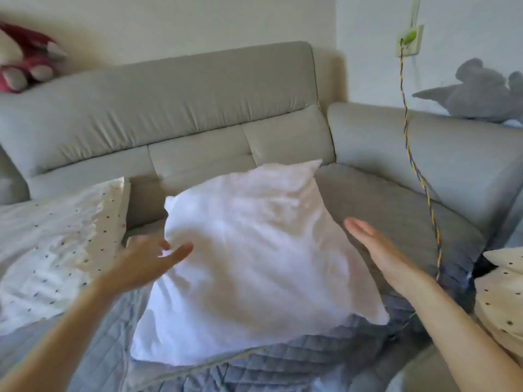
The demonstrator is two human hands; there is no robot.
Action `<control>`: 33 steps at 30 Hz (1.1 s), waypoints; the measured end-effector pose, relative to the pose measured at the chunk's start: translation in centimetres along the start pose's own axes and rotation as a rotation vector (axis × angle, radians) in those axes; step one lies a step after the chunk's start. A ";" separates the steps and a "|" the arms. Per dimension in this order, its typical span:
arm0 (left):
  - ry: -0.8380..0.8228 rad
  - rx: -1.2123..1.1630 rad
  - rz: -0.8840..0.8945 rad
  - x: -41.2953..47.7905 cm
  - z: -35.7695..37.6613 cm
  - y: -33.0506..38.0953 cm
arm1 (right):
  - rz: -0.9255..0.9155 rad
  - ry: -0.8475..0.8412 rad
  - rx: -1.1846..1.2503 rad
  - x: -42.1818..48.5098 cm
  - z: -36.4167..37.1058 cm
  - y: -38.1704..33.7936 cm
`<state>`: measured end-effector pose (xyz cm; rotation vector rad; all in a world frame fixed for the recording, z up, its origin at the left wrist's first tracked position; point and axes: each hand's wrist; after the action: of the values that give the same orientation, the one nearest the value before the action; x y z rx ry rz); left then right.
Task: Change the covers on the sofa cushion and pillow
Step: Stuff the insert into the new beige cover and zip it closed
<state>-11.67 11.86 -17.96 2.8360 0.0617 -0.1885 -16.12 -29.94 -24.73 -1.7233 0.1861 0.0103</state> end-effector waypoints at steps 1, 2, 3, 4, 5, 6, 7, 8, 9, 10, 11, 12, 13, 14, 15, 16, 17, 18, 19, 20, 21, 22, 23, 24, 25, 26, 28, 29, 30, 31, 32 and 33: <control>0.109 -0.109 -0.042 0.1 1.0 -0.3 | -0.048 -0.045 -0.102 0.0 1.9 -1.1; 0.157 -0.249 -0.065 0.2 1.7 0.0 | -0.073 -0.047 -0.182 -0.1 3.7 -2.0; 0.151 -0.367 -0.069 0.0 2.3 1.1 | -0.103 -0.022 -0.246 0.5 5.0 -2.1; 0.119 -0.432 -0.080 0.2 3.1 1.8 | -0.131 0.030 -0.312 1.3 6.0 -1.8; 0.096 -0.462 -0.103 0.0 3.7 2.9 | -0.138 0.074 -0.388 2.2 6.7 -1.3; 0.096 -0.491 -0.122 0.2 4.7 3.3 | -0.116 0.100 -0.486 2.4 7.1 -0.9; 0.103 -0.508 -0.147 0.4 5.5 3.4 | -0.088 0.103 -0.599 2.8 7.4 0.1; 0.122 -0.528 -0.158 0.7 6.2 3.4 | -0.049 0.090 -0.696 2.8 7.4 0.6; 0.153 -0.543 -0.151 0.6 6.2 3.7 | -0.051 0.082 -0.756 2.3 7.5 0.7; 0.209 -0.561 -0.113 0.6 5.8 3.9 | -0.106 0.096 -0.756 2.0 7.4 0.5; 0.276 -0.580 -0.066 0.2 4.9 4.3 | -0.210 0.141 -0.726 1.7 7.3 0.2; 0.352 -0.599 -0.018 -0.2 3.7 4.5 | -0.303 0.206 -0.679 1.2 7.2 -0.4; 0.429 -0.616 0.021 -1.1 2.4 4.5 | -0.384 0.272 -0.646 1.1 6.9 -0.9; 0.497 -0.633 0.048 -2.2 1.2 4.2 | -0.441 0.325 -0.604 0.4 6.8 -1.4; 0.554 -0.638 0.064 -3.5 0.1 3.8 | -0.477 0.353 -0.549 -0.4 6.6 -1.8; 0.602 -0.610 0.086 -4.9 -0.8 3.1 | -0.495 0.358 -0.511 -1.5 6.7 -2.1; 0.618 -0.538 0.095 -6.5 -1.5 2.3 | -0.497 0.344 -0.521 -2.5 6.7 -2.2; 0.587 -0.431 0.073 -7.9 -2.1 1.4 | -0.456 0.314 -0.582 -3.4 6.6 -2.3; 0.532 -0.307 0.023 -9.1 -2.3 0.4 | -0.396 0.285 -0.679 -4.1 6.4 -2.4; 0.483 -0.175 -0.031 -9.9 -2.3 -0.4 | -0.326 0.266 -0.766 -4.8 6.5 -2.5; 0.451 -0.058 -0.058 -10.3 -2.1 -1.0 | -0.299 0.286 -0.811 -5.4 6.9 -2.8; 0.414 0.038 -0.038 -10.2 -1.4 -1.2 | -0.346 0.321 -0.802 -6.0 7.7 -3.4; 0.353 0.107 0.020 -9.7 -0.2 -1.2 | -0.450 0.329 -0.802 -6.6 9.0 -3.8; 0.270 0.139 0.086 -8.8 1.3 -1.1 | -0.530 0.282 -0.849 -7.2 10.8 -4.5; 0.195 0.155 0.135 -7.8 2.9 -0.6 | -0.572 0.183 -0.937 -7.4 12.8 -5.1; 0.148 0.170 0.153 -6.6 4.5 -0.3 | -0.554 0.049 -1.011 -7.1 14.7 -5.1; 0.153 0.186 0.120 -4.4 6.7 0.3 | -0.297 -0.168 -1.135 -5.0 17.3 -4.1; 0.166 0.173 0.090 -3.4 7.2 0.4 | -0.184 -0.200 -1.136 -3.4 17.8 -3.6; 0.166 0.159 0.072 -2.5 7.5 0.5 | -0.111 -0.201 -1.121 -1.9 17.9 -3.0; 0.164 0.147 0.066 -1.4 7.6 0.5 | -0.071 -0.190 -1.106 -0.6 18.0 -2.5; 0.166 0.133 0.064 -0.1 7.6 0.4 | -0.059 -0.179 -1.107 0.5 18.1 -2.3; 0.169 0.114 0.056 1.2 7.5 0.2 | -0.070 -0.175 -1.117 1.5 18.5 -2.1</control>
<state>-11.44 9.44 -25.19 2.9568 0.0073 0.0624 -12.54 -11.67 -25.80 -2.8246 -0.0350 0.2537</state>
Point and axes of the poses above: each hand's wrist, its own x-axis towards the middle knuckle, its own z-axis out of the palm, y = z × x, and after that the axes turned 2 degrees about -y, right-handed
